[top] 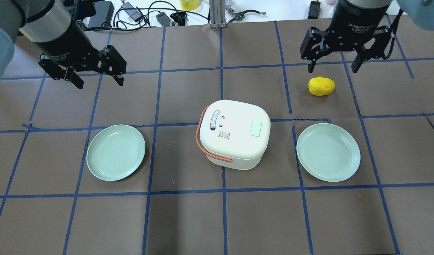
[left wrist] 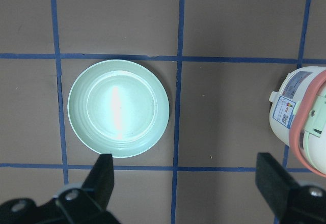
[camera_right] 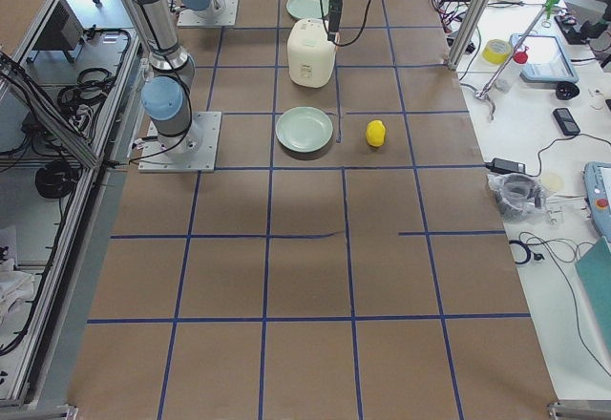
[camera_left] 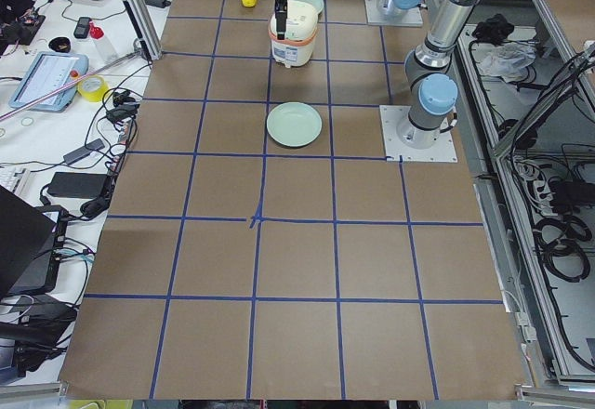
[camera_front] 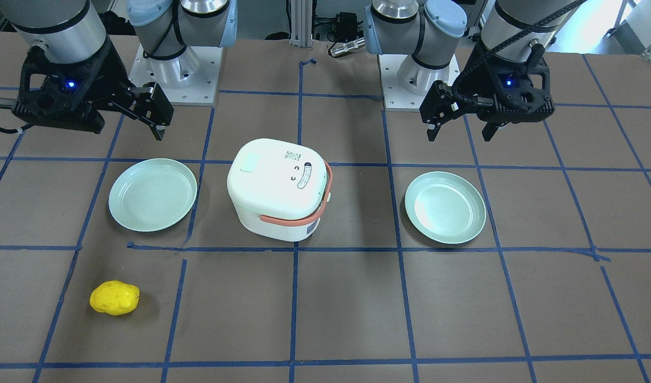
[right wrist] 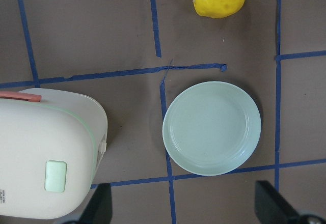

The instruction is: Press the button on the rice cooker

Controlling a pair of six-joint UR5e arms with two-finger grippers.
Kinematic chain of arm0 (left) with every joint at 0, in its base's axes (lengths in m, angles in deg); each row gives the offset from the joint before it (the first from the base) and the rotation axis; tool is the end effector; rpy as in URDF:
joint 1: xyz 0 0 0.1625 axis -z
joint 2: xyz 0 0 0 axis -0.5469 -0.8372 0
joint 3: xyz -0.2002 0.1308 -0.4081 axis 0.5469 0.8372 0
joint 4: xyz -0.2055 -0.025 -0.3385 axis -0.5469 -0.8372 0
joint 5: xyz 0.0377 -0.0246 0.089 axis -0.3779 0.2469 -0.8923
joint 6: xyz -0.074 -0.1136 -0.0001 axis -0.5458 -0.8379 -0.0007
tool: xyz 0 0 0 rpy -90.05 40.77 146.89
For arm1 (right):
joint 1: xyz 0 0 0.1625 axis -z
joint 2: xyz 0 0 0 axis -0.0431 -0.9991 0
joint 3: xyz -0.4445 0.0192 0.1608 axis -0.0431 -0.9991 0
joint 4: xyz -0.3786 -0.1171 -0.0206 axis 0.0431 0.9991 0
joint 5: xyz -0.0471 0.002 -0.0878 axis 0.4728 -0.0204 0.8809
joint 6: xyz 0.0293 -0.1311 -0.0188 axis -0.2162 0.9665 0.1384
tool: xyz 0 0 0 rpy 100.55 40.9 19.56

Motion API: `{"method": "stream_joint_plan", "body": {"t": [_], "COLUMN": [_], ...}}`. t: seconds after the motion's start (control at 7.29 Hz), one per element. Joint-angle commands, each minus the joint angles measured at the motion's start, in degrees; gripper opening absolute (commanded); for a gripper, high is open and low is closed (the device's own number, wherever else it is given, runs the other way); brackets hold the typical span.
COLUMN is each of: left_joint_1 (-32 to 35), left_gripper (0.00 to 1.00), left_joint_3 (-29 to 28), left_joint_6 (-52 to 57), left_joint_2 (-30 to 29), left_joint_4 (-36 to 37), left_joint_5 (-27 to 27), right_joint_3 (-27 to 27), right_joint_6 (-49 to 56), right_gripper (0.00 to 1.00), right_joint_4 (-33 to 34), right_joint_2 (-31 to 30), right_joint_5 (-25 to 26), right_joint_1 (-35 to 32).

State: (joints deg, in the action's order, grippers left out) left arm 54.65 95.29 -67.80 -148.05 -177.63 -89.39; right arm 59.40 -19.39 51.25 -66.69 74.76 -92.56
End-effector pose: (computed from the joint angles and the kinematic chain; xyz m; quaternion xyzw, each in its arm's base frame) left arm -0.1166 -0.4702 0.5140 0.0208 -0.9996 0.0192 0.0042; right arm 0.1299 -0.4929 0.5207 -0.0441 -0.9985 -0.0273 0.0167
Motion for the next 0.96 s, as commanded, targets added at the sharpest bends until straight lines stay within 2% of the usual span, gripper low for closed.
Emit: {"method": "stream_joint_plan", "body": {"t": [0.0,0.41,0.55,0.82], "left_joint_1": [0.0,0.0,0.0,0.0], "left_gripper": [1.0,1.0,1.0,1.0], "left_joint_3": [0.0,0.0,0.0,0.0], "left_joint_6": [0.0,0.0,0.0,0.0], "left_joint_2": [0.0,0.0,0.0,0.0], "left_joint_4": [0.0,0.0,0.0,0.0], "left_joint_5": [0.0,0.0,0.0,0.0], "right_joint_3": [0.2,0.4,0.4,0.8], "right_joint_6": [-0.3,-0.6,-0.7,-3.6], "right_gripper": [1.0,1.0,0.85,0.12], "right_joint_4": [0.0,0.1,0.3,0.1], "right_joint_2": [0.0,-0.1,0.0,0.0], "right_joint_5": [0.0,0.0,-0.3,-4.1], "right_joint_1": [-0.1,-0.2,-0.3,-0.6]}}
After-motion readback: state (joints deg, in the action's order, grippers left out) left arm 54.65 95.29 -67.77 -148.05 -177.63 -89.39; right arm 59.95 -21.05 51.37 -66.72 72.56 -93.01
